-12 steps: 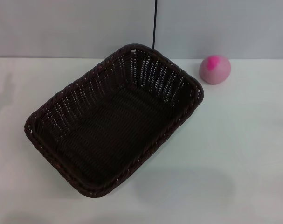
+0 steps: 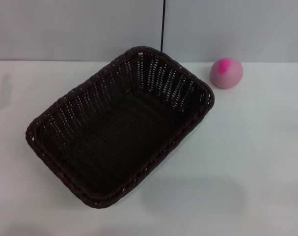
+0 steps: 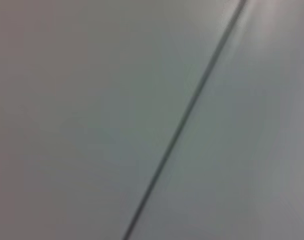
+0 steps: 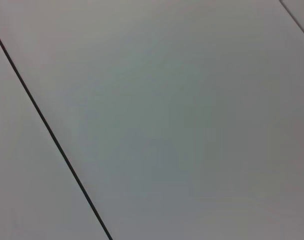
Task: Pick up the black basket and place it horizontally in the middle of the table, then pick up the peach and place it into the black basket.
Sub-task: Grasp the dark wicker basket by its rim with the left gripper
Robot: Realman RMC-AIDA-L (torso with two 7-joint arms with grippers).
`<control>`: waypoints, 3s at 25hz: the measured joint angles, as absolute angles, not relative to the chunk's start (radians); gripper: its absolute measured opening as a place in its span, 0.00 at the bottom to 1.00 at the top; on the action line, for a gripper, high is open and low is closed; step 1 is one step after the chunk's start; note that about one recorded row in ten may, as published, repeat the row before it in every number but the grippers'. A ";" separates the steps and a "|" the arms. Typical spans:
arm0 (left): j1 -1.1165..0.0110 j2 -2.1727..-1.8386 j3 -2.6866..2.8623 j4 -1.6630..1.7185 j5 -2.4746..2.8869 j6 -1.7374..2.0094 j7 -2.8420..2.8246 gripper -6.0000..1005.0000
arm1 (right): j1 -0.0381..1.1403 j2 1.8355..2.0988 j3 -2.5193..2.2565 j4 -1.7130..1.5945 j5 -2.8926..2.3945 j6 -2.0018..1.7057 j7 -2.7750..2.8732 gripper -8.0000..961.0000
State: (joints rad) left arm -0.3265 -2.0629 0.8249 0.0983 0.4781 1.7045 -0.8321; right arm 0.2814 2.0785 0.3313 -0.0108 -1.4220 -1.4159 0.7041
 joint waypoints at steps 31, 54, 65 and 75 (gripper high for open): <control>-0.312 -2.037 0.792 0.245 0.701 1.661 -0.881 0.10 | 0.301 2.077 0.343 -0.011 -1.422 -1.359 0.704 0.74; -0.393 -1.945 0.784 0.731 1.475 1.570 -1.506 0.60 | 0.301 2.076 0.356 -0.011 -1.422 -1.325 0.704 0.73; -0.467 -1.967 0.794 0.942 1.862 1.579 -1.751 0.60 | 0.298 2.077 0.357 -0.011 -1.421 -1.325 0.704 0.72; -0.540 -2.011 0.795 1.037 2.112 1.596 -1.850 0.59 | 0.298 2.077 0.357 -0.011 -1.420 -1.319 0.704 0.72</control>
